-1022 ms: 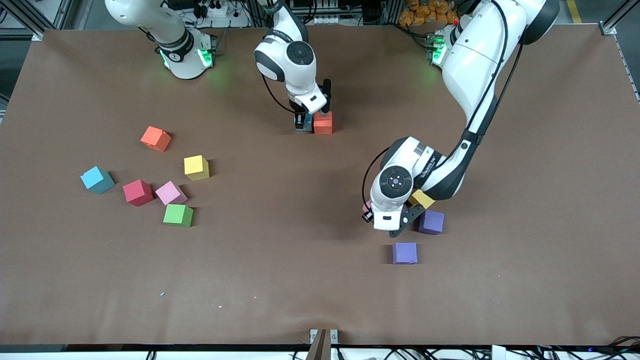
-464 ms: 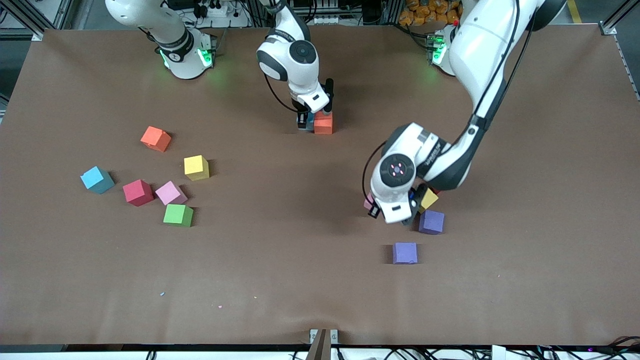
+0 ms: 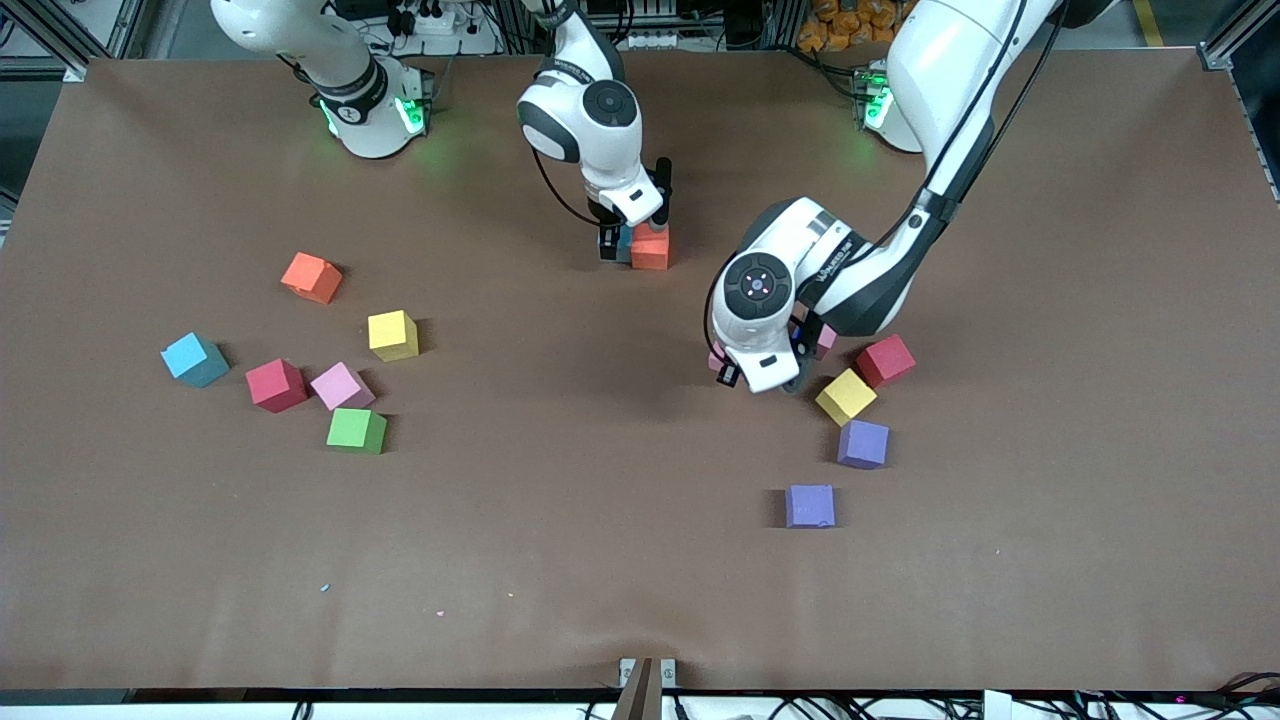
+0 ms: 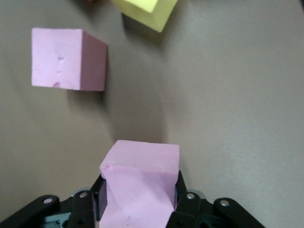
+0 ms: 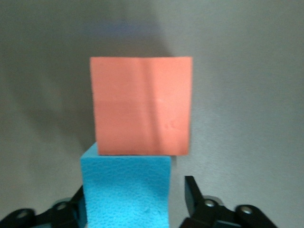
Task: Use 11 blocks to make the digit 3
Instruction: 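Set the cyan cube beside orange with the right gripper while the left grasps pink, then grasp the yellow cube with the right gripper while the left gripper carries pink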
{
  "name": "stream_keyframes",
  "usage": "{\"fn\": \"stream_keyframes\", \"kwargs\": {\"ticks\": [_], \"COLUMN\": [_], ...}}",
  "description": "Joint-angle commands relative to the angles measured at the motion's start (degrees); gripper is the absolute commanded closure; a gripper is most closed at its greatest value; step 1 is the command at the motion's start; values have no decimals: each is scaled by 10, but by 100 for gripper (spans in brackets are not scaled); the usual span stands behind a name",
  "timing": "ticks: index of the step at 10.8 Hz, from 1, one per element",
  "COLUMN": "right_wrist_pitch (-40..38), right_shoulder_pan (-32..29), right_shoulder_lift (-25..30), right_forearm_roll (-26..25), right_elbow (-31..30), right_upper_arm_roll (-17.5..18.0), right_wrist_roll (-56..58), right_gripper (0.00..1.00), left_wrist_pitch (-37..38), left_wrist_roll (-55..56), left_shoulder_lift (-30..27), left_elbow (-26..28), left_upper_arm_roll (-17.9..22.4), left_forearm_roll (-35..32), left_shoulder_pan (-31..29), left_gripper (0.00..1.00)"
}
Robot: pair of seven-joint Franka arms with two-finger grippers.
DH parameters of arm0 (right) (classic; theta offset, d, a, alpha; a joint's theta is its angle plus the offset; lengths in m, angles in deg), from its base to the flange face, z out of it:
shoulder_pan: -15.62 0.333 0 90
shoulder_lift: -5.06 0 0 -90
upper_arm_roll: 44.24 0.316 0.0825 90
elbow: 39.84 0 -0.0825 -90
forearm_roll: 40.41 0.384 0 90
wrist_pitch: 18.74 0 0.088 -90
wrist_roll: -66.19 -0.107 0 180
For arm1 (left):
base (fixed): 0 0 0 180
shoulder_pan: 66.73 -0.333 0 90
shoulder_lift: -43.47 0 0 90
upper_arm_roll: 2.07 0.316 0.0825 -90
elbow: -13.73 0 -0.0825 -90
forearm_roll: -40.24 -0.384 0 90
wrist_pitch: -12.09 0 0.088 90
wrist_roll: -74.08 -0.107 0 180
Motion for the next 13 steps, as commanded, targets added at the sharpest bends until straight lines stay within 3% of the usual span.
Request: {"fn": "stream_keyframes", "kwargs": {"ticks": [1,4,7,13], "right_wrist_pitch": [-67,-129,-136,-125], "right_shoulder_pan": [3,2,-25,-198], "right_shoulder_lift": [57,90,87,88], "right_forearm_roll": [-9,-9,-8,-8], "right_elbow": [1,10,17,-11], "right_upper_arm_roll": [-33,-105,-148,-154], "right_wrist_roll": [-6,-6,-13,-133], "right_gripper": [0,0,0,0], "left_wrist_pitch": [-17,-124,-156,-162], "left_wrist_roll": [34,68,163,231], "left_shoulder_lift": [-54,-112,-106,-99], "left_elbow": [71,188,217,252], "left_upper_arm_roll": [-14,-20,-48,-48], "left_forearm_roll": [33,77,74,70], "left_shoulder_pan": [-7,1,19,55], "left_gripper": [100,100,100,100]}}
